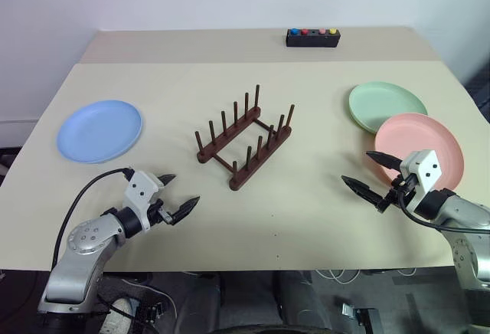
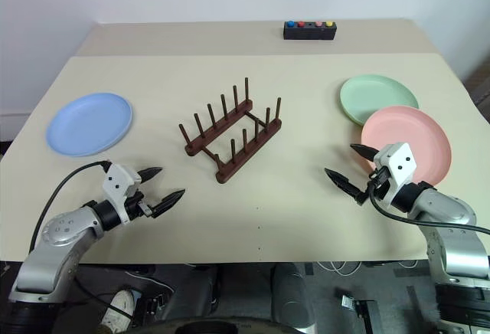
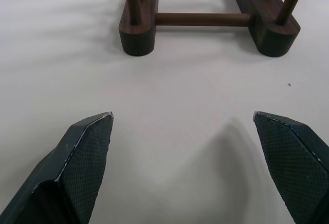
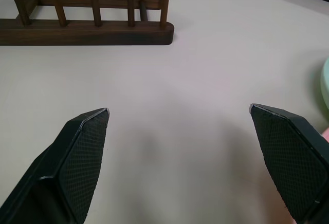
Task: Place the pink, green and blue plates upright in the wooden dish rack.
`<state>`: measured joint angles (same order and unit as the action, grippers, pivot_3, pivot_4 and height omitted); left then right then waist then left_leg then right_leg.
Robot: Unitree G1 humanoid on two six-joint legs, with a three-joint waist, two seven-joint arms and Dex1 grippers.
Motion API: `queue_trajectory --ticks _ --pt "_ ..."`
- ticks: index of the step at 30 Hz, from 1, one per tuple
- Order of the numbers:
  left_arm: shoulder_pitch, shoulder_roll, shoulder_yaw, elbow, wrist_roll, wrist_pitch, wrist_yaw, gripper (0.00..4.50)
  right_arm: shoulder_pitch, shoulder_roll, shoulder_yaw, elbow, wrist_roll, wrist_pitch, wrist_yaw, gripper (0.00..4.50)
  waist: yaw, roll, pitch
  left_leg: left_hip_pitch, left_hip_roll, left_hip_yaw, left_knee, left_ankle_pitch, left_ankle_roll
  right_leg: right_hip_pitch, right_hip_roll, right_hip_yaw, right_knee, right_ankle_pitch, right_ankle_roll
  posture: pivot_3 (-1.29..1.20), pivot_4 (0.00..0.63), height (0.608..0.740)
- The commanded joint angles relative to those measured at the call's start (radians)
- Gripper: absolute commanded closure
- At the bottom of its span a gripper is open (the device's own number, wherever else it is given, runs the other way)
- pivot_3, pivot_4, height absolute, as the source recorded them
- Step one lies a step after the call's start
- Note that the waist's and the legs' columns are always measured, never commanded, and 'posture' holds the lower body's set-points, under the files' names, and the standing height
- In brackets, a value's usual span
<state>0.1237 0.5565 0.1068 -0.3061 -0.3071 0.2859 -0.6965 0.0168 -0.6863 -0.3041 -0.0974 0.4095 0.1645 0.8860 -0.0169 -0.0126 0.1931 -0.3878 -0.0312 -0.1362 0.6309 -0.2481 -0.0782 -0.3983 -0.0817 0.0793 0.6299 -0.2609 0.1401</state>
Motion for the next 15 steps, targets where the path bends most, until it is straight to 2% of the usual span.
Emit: queue_trajectory --ticks 1,15 --pt "0.004 0.003 0.026 -0.071 -0.018 0.016 0.020 0.00 -0.033 -0.014 -0.003 -0.030 0.012 0.001 0.002 0.03 0.000 0.000 0.000 0.000 0.000 0.000 0.000 0.000 0.000 0.000 0.000 0.000 0.000 0.000 0.000 0.00 0.150 0.740" --pt "0.028 0.006 0.026 -0.134 -0.026 0.057 0.052 0.00 -0.075 -0.001 0.038 -0.031 -0.003 0.018 0.001 0.03 0.000 0.000 0.000 0.000 0.000 0.000 0.000 0.000 0.000 0.000 0.000 0.000 0.000 0.000 0.000 0.00 0.150 0.740"
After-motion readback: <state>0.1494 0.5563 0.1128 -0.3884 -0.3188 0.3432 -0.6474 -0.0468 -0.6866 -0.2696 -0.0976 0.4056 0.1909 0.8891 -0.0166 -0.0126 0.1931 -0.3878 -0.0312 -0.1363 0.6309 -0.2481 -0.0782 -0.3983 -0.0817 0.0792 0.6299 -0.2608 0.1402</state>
